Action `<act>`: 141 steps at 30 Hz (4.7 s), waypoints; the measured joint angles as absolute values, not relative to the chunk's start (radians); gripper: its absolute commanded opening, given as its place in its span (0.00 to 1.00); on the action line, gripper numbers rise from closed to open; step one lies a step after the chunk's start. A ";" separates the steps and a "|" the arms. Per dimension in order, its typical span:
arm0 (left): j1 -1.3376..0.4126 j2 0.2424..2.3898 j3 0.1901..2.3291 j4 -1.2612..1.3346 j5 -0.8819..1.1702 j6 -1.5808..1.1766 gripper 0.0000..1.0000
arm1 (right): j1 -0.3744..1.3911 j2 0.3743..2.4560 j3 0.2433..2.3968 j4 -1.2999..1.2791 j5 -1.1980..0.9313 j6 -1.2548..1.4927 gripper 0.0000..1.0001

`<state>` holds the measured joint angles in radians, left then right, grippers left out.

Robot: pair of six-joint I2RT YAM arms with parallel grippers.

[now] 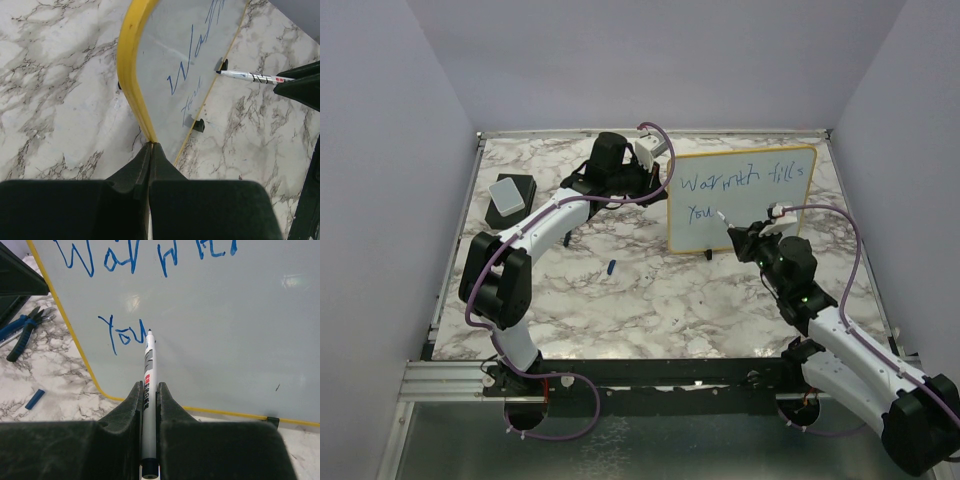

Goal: Write a sentence on the whiteboard

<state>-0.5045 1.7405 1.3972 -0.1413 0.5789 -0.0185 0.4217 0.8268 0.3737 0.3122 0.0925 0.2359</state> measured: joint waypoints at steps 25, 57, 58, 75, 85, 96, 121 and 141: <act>-0.505 1.740 1.397 -0.142 0.579 -0.018 0.00 | 0.422 0.913 0.394 0.358 0.108 0.234 0.01; -0.505 1.740 1.397 -0.146 0.575 -0.017 0.00 | 0.422 0.913 0.404 0.350 0.146 0.243 0.01; -0.505 1.740 1.397 -0.146 0.576 -0.017 0.00 | 0.422 0.914 0.403 0.350 0.146 0.244 0.01; -0.504 1.740 1.397 -0.147 0.575 -0.017 0.00 | 0.422 0.906 0.357 0.348 0.141 0.272 0.01; -0.504 1.740 1.397 -0.148 0.575 -0.017 0.00 | 0.422 0.911 0.366 0.346 0.140 0.270 0.01; -0.504 1.740 1.397 -0.152 0.575 -0.017 0.00 | 0.422 0.918 0.390 0.346 0.149 0.261 0.01; -0.506 1.740 1.397 -0.155 0.577 -0.017 0.00 | 0.422 0.813 0.391 0.332 0.209 0.246 0.01; -0.506 1.740 1.397 -0.156 0.577 -0.017 0.00 | 0.422 0.797 0.391 0.237 0.344 0.280 0.01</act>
